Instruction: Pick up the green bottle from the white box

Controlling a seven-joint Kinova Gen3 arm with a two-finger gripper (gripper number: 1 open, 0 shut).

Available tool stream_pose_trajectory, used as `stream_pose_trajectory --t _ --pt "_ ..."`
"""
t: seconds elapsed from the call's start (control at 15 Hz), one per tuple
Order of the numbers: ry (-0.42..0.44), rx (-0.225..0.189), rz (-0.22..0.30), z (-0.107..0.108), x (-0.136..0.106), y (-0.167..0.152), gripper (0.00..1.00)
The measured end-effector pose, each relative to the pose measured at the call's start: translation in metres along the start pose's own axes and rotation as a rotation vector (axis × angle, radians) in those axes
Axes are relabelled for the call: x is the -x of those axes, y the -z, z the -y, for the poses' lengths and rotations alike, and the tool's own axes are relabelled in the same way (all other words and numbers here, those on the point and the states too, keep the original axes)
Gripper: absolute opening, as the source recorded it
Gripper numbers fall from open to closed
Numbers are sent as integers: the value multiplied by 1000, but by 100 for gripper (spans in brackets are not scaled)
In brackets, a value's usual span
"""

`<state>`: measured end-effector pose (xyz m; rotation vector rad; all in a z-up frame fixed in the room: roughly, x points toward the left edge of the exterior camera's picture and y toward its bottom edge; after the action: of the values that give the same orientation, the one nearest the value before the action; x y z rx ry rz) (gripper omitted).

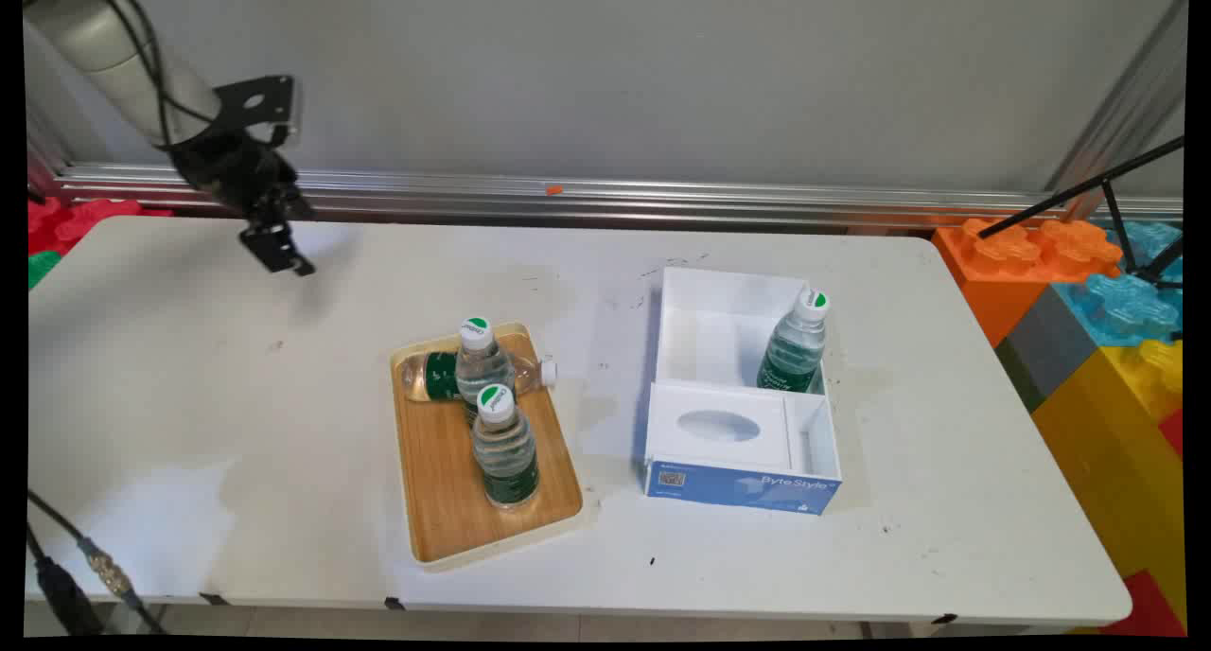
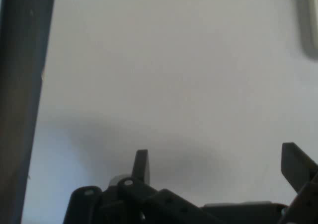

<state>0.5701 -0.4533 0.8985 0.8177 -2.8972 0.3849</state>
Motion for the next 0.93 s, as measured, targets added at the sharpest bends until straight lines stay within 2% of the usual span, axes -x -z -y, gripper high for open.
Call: stream_pose_trajectory --t 0.13,0.6,0.8,0.93 --pt "6 -22 -21 -6 -24 7 100" --pt "88 -77 -97 -55 -140 29 100" --pt "134 -73 -129 -88 -195 37 100" --pt "164 -44 -146 -115 -227 38 100"
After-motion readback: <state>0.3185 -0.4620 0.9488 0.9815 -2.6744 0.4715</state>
